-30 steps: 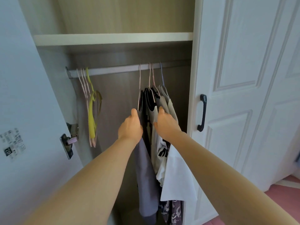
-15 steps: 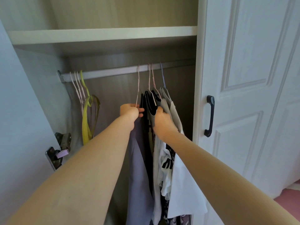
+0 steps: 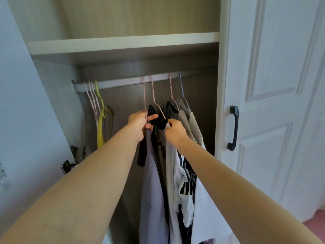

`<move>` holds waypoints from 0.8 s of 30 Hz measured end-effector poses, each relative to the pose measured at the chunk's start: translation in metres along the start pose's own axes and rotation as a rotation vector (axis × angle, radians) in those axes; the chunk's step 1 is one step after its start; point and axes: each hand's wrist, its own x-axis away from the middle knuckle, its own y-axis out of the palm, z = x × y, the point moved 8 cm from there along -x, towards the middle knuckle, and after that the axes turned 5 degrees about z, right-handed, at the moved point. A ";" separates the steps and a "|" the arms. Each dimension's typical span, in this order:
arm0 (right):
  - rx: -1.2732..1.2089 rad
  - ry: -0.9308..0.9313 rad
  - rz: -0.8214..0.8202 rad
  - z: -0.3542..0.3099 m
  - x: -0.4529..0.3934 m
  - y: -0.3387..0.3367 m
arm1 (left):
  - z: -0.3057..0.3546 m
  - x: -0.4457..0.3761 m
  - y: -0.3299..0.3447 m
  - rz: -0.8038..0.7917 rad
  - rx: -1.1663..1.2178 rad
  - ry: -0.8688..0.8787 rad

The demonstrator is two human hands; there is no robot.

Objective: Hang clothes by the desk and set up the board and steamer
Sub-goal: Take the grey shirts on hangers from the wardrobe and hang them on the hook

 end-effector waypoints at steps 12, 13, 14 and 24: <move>-0.315 -0.031 0.120 -0.039 0.000 -0.013 | 0.028 0.007 0.006 -0.022 0.250 0.063; -0.313 -0.035 0.123 -0.042 0.003 -0.014 | 0.030 0.011 0.006 -0.018 0.252 0.071; -0.304 -0.037 0.122 -0.043 0.005 -0.015 | 0.032 0.014 0.005 -0.013 0.247 0.078; -0.231 0.018 0.112 -0.016 0.078 -0.037 | -0.006 0.076 -0.010 0.060 0.217 0.043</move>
